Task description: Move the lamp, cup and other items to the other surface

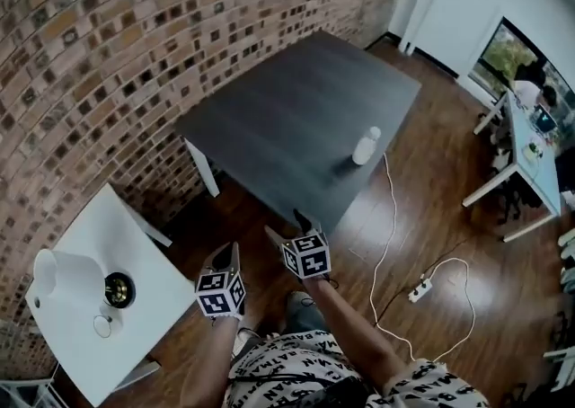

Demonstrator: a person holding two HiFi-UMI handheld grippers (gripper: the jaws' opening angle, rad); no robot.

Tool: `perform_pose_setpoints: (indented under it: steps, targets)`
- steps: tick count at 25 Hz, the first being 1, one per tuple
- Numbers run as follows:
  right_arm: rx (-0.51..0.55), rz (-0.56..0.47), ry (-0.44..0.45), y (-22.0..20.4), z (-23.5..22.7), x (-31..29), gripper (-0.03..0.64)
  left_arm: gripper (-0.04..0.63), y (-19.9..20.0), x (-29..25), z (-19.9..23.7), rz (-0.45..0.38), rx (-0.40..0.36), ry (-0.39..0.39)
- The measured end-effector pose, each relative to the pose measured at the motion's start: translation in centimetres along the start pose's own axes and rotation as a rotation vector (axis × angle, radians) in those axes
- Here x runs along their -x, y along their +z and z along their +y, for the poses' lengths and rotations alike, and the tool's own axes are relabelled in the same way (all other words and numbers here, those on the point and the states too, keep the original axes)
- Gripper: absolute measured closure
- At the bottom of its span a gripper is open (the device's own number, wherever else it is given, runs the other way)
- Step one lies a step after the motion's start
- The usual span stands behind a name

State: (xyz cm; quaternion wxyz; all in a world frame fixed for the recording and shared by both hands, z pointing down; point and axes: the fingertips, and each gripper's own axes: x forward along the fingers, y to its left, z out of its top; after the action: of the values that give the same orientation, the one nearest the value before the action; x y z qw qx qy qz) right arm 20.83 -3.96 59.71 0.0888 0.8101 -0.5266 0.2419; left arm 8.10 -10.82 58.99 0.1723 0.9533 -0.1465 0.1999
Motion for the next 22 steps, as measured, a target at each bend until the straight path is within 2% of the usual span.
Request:
perform_pose_setpoints:
  steps: [5, 10, 16, 22]
  targets:
    - [-0.072, -0.052, -0.186, -0.1, -8.0, 4.7, 0.239, 0.595, -0.6, -2.8, -6.6, 0.035, -0.085, -0.155]
    - [-0.132, -0.091, -0.302, 0.5, -17.0, 6.9, 0.239, 0.595, -0.2, -7.2, -11.7, 0.043, -0.124, -0.226]
    - [-0.136, -0.088, -0.354, 2.1, -27.0, 6.6, 0.239, 0.595, 1.0, -13.7, -17.5, 0.057, -0.141, -0.27]
    - [-0.136, -0.09, -0.368, 4.2, -34.5, 4.6, 0.241, 0.595, 2.8, -20.3, -23.1, 0.065, -0.176, -0.303]
